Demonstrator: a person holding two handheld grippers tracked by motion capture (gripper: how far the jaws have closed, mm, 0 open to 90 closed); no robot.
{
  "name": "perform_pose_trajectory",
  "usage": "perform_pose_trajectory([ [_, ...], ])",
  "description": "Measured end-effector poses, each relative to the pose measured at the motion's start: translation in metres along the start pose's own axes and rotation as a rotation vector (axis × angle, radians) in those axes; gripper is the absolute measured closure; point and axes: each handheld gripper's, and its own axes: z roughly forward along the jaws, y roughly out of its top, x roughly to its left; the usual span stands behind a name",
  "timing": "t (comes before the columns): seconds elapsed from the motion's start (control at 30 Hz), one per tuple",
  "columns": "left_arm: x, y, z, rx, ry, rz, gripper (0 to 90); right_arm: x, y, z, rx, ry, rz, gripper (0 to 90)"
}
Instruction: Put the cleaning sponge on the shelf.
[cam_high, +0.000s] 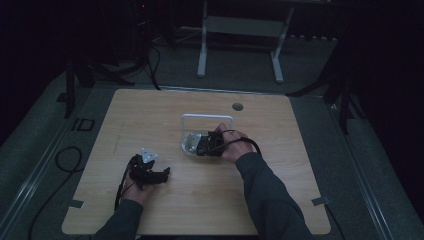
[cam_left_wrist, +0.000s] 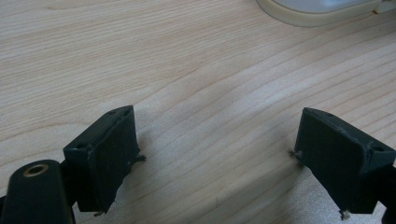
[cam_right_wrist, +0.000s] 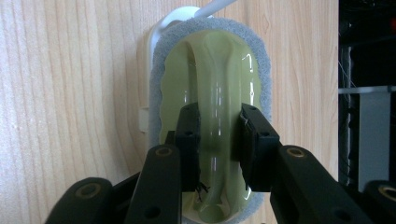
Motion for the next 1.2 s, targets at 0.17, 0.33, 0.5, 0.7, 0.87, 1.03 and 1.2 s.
perform_pose_trajectory([
  [0.17,0.0,0.0,0.0,0.0,0.0,0.0,13.1,0.0001,-0.0005,-0.0002,-0.002,0.001,0.002,71.2],
  [0.33,0.0,0.0,0.0,0.0,0.0,0.0,13.1,0.0002,-0.0004,-0.0004,-0.007,0.006,0.003,71.1],
  [0.5,0.0,0.0,0.0,0.0,0.0,0.0,13.1,-0.0006,0.0,0.0001,-0.01,0.008,0.003,71.1],
  [0.7,0.0,0.0,0.0,0.0,0.0,0.0,13.1,-0.0005,-0.001,0.0037,0.013,0.004,0.009,69.3],
  [0.87,0.0,0.0,0.0,0.0,0.0,0.0,13.1,0.001,-0.0023,0.0087,0.035,-0.01,0.012,63.7],
  [1.03,0.0,0.0,0.0,0.0,0.0,0.0,13.1,-0.0004,-0.0026,0.0078,0.039,-0.022,0.025,61.1],
  [1.2,0.0,0.0,0.0,0.0,0.0,0.0,13.1,-0.0026,-0.0048,0.0037,0.033,-0.033,0.036,58.8],
])
